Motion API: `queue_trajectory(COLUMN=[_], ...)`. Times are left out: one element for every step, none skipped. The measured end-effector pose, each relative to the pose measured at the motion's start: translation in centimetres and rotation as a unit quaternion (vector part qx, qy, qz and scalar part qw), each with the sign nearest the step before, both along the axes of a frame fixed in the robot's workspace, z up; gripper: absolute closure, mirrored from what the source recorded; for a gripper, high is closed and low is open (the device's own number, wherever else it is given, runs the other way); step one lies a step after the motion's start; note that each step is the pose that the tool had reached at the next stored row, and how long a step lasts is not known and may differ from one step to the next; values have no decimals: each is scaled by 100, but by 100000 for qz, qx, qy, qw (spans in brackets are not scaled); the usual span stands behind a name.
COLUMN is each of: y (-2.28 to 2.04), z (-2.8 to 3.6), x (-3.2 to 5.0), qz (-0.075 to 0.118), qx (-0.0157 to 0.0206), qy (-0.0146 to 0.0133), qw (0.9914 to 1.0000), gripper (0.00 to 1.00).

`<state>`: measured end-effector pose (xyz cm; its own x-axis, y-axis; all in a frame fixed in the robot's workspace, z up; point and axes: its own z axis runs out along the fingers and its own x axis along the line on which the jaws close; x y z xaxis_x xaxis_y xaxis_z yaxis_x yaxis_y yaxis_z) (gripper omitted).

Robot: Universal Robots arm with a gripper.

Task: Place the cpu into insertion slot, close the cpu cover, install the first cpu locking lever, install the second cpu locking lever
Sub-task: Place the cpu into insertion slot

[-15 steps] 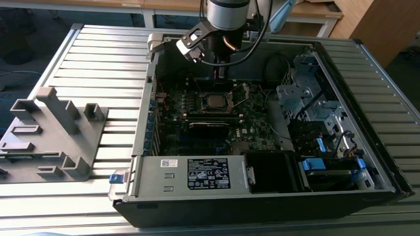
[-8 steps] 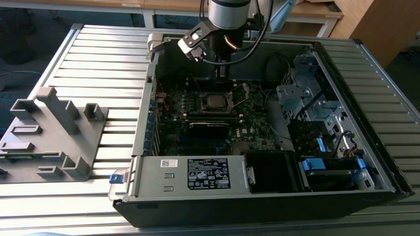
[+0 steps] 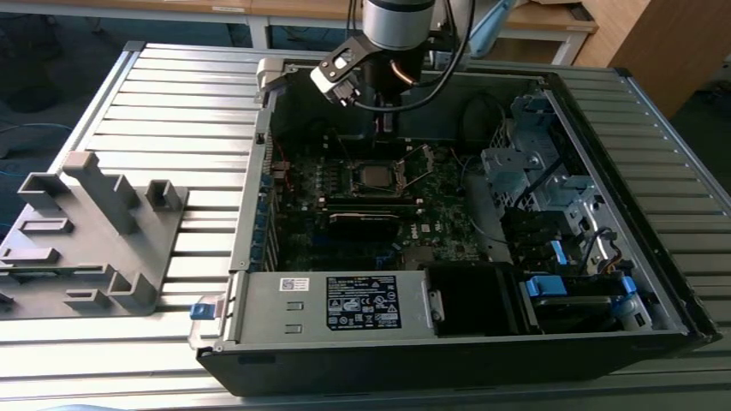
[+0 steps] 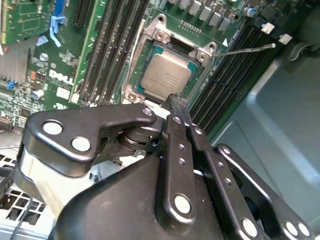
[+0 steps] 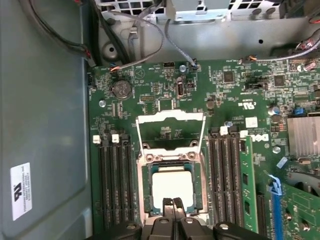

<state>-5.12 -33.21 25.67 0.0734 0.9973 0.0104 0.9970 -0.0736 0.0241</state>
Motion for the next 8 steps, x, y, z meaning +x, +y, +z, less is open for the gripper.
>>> queue_trajectory(y=[6,8,9,10,10,11,10,10], z=[-9,-22,-35,-47,-57,-63,-63,-63], x=[0,1,1,3,6,6,6,6], qz=[9,46,108,237,435,620,699,706], qx=[10,5,2,0,4,-1,-10,-12], qy=[-5,-2,-1,-2,-4,-2,3,6], qw=[100000,100000,100000,100000,99999,99998,99998,99998], gripper=[89,89,89,89,89,89,89,89])
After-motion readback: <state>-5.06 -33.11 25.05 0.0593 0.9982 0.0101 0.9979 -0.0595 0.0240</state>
